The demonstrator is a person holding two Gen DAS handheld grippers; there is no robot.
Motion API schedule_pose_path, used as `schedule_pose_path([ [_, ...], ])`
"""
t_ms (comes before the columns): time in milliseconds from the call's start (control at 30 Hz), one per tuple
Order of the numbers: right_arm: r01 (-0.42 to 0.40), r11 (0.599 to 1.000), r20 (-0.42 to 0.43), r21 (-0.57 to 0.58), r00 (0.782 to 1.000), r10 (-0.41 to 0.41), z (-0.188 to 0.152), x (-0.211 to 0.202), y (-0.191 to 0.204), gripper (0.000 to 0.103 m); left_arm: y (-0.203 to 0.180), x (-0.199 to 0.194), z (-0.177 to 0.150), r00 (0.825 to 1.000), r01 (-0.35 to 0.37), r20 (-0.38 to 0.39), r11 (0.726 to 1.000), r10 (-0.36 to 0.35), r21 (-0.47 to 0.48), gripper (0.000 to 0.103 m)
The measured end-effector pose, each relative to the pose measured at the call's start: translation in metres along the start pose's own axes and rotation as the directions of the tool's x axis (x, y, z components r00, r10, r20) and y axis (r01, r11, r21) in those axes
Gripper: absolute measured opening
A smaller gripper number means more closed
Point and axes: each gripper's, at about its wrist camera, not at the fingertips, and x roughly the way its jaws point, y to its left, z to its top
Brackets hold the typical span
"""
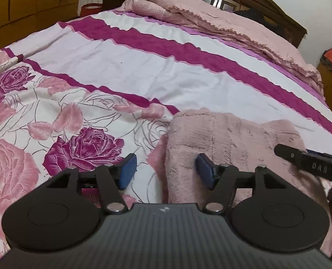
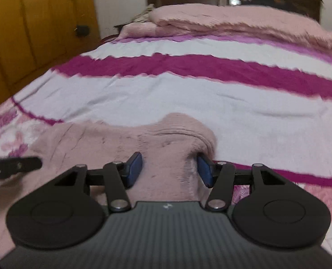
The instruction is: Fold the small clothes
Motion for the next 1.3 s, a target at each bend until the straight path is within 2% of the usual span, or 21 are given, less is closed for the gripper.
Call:
schedule_pose_path([
  [100, -0.057, 0.991, 0.009, 0.118, 0.998, 0.056, 0.0, -0.021, -0.018, 0.06, 0.003, -0.014, 0.003, 0.998, 0.062, -0.013, 0.998, -0.062, -0.023, 0.068],
  [167, -0.089, 0.983, 0.01, 0.162, 0.996, 0.089, -0.003, -0.034, -0.025, 0.071, 0.005, -0.024, 0.003, 0.993, 0.115, -0.029, 0.993, -0.115, -0.031, 0.068],
  [200, -0.103, 0.978, 0.01, 0.184, 0.995, 0.103, -0.005, -0.042, -0.029, 0.073, 0.005, -0.029, 0.002, 0.99, 0.133, -0.037, 0.991, -0.134, -0.024, 0.068],
  [300, -0.148, 0.959, -0.003, 0.242, 0.988, 0.153, -0.012, -0.061, -0.037, 0.073, 0.005, -0.039, -0.004, 0.986, 0.152, -0.064, 0.988, -0.152, -0.006, 0.068],
  [400, -0.185, 0.932, -0.035, 0.311, 0.978, 0.206, -0.024, -0.07, -0.044, 0.074, 0.009, -0.044, -0.011, 0.979, 0.177, -0.098, 0.984, -0.178, -0.027, 0.07],
  [467, -0.206, 0.914, -0.081, 0.349, 0.965, 0.249, -0.032, -0.07, -0.046, 0.082, 0.013, -0.043, -0.015, 0.973, 0.192, -0.123, 0.98, -0.197, -0.05, 0.071],
  [500, -0.222, 0.904, -0.099, 0.366, 0.957, 0.274, -0.036, -0.069, -0.047, 0.082, 0.015, -0.041, -0.018, 0.969, 0.199, -0.136, 0.978, -0.205, -0.057, 0.071],
  [733, -0.287, 0.891, -0.163, 0.352, 0.918, 0.361, -0.052, -0.045, -0.032, 0.083, 0.017, -0.026, -0.028, 0.944, 0.266, -0.169, 0.957, -0.283, -0.119, 0.072],
  [900, -0.317, 0.878, -0.136, 0.359, 0.913, 0.385, -0.054, -0.029, -0.025, 0.084, 0.012, -0.011, -0.032, 0.924, 0.322, -0.167, 0.935, -0.344, -0.145, 0.071],
  [967, -0.329, 0.872, -0.123, 0.361, 0.911, 0.395, -0.053, -0.028, -0.024, 0.079, 0.012, -0.008, -0.033, 0.915, 0.347, -0.155, 0.923, -0.372, -0.166, 0.069],
  [1033, -0.33, 0.868, -0.109, 0.37, 0.913, 0.393, -0.05, -0.029, -0.025, 0.066, 0.01, -0.008, -0.034, 0.911, 0.367, -0.135, 0.916, -0.389, -0.162, 0.058],
  [1067, -0.329, 0.866, -0.102, 0.377, 0.915, 0.391, -0.048, -0.03, -0.026, 0.058, 0.009, -0.011, -0.034, 0.91, 0.377, -0.122, 0.914, -0.395, -0.148, 0.05],
  [1100, -0.331, 0.867, -0.095, 0.371, 0.916, 0.39, -0.045, -0.033, -0.026, 0.056, 0.008, -0.012, -0.033, 0.909, 0.385, -0.111, 0.912, -0.401, -0.143, 0.045],
  [1167, -0.342, 0.875, -0.073, 0.343, 0.919, 0.388, -0.037, -0.043, -0.022, 0.051, 0.007, -0.017, -0.031, 0.904, 0.406, -0.084, 0.902, -0.42, -0.146, 0.041],
  [1300, -0.374, 0.871, -0.022, 0.319, 0.916, 0.401, -0.021, -0.063, -0.013, 0.048, -0.001, -0.027, -0.022, 0.892, 0.438, -0.051, 0.886, -0.45, -0.152, 0.038],
])
